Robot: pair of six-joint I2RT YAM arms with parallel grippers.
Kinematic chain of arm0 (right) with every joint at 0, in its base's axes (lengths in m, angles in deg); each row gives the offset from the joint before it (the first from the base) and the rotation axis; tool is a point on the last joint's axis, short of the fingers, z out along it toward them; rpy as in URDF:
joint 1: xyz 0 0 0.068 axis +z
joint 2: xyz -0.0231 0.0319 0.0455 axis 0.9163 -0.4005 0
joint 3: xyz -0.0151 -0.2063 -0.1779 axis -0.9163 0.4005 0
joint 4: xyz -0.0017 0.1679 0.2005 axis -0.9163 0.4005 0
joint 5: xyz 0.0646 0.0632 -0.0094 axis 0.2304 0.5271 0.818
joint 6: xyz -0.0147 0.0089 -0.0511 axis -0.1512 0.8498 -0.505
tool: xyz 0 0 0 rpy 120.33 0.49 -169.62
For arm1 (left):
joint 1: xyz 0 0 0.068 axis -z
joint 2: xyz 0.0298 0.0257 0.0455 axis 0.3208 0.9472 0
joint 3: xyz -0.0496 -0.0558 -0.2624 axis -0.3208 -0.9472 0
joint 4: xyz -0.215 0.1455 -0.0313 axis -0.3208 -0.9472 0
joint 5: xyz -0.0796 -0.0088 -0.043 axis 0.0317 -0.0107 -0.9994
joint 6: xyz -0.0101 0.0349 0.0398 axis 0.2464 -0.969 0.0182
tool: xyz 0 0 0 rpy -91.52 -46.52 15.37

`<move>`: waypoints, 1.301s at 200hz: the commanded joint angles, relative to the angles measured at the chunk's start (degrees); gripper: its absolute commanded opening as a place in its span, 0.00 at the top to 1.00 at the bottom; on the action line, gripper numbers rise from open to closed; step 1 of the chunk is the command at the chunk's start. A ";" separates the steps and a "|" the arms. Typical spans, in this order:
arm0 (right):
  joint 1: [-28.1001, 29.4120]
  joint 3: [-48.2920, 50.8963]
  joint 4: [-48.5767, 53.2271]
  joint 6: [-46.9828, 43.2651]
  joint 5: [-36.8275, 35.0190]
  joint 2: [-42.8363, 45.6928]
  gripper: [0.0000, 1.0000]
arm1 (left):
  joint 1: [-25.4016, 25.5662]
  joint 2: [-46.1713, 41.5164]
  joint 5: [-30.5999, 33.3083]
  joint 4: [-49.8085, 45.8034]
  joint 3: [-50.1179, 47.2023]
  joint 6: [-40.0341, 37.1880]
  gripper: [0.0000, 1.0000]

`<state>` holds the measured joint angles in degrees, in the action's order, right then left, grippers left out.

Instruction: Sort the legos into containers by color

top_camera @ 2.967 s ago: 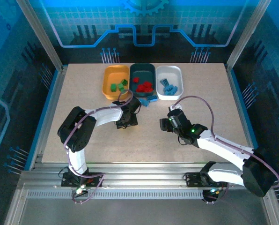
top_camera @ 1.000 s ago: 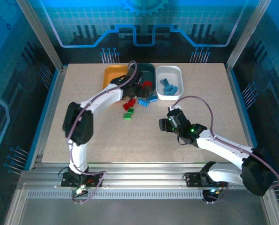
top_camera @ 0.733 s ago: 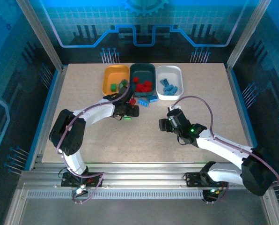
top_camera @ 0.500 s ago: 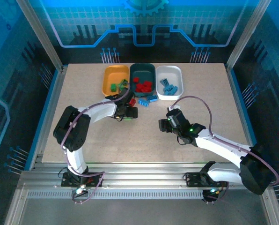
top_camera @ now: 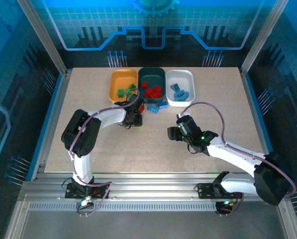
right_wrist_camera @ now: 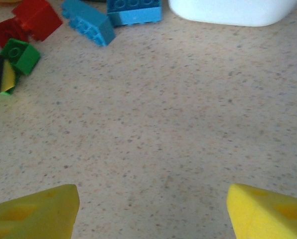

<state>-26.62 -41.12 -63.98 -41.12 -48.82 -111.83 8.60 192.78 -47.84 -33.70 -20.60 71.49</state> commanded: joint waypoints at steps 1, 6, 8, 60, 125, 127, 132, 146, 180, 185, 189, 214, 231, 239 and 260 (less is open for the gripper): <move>0.76 0.56 -7.52 -1.35 8.32 -0.54 0.20 | -0.06 -4.03 0.33 -0.77 -2.15 -1.62 0.67; 0.91 0.70 -8.25 -1.59 9.15 -0.59 0.20 | -0.06 -4.99 0.41 -1.22 -2.42 -1.68 0.68; 1.03 0.71 -8.48 -1.71 9.27 -0.71 0.20 | -0.06 -5.42 0.45 -1.35 -2.56 -1.66 0.68; 1.89 0.94 -10.70 -2.71 10.08 -2.10 0.10 | -2.48 -15.57 2.69 -5.11 -0.46 -3.85 0.66; 2.46 -0.44 -8.91 -3.05 7.96 -3.65 0.06 | -14.29 -4.66 -2.77 -8.14 20.27 -4.04 0.66; 2.50 -0.45 -8.87 -3.06 7.85 -3.59 0.06 | -14.52 -4.04 -2.93 -8.46 21.18 -4.03 0.66; 2.45 -0.47 -8.71 -3.06 7.73 -3.51 0.06 | -15.05 -2.63 -3.43 -9.28 23.46 -4.08 0.66; 2.47 -0.51 -8.27 -3.31 7.15 -3.18 0.06 | -16.17 1.26 -4.72 -11.04 29.26 -4.31 0.64; 2.38 -0.69 -6.82 -3.60 5.24 -2.15 0.06 | -16.68 10.25 -4.60 -17.73 42.19 -4.66 0.53; 2.35 -0.69 -6.67 -3.71 5.11 -2.05 0.06 | -16.68 11.31 -4.66 -18.27 43.39 -4.68 0.48; 2.42 -0.65 -6.70 -3.74 5.03 -1.88 0.06 | -16.68 11.95 -4.71 -18.49 44.12 -4.66 0.41; 2.40 -0.45 -6.40 -3.94 4.57 -1.06 0.06 | -16.60 12.91 -5.99 -19.53 46.41 -4.58 0.05; 2.34 -0.47 -6.48 -3.94 4.54 -0.89 0.06 | -15.49 7.96 -7.40 -16.98 41.94 -4.29 0.03; 2.36 -0.35 -6.57 -3.92 4.60 -0.77 0.06 | -14.45 4.48 -7.42 -14.93 37.69 -4.18 0.03; 2.42 -0.35 -6.40 -3.75 4.39 -0.84 0.06 | -10.14 -5.16 -6.12 -10.33 24.05 -3.91 0.03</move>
<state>-24.76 -40.97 -70.97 -44.29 -43.20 -113.71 -6.50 199.60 -53.06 -47.12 14.61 67.47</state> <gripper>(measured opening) 0.941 0.971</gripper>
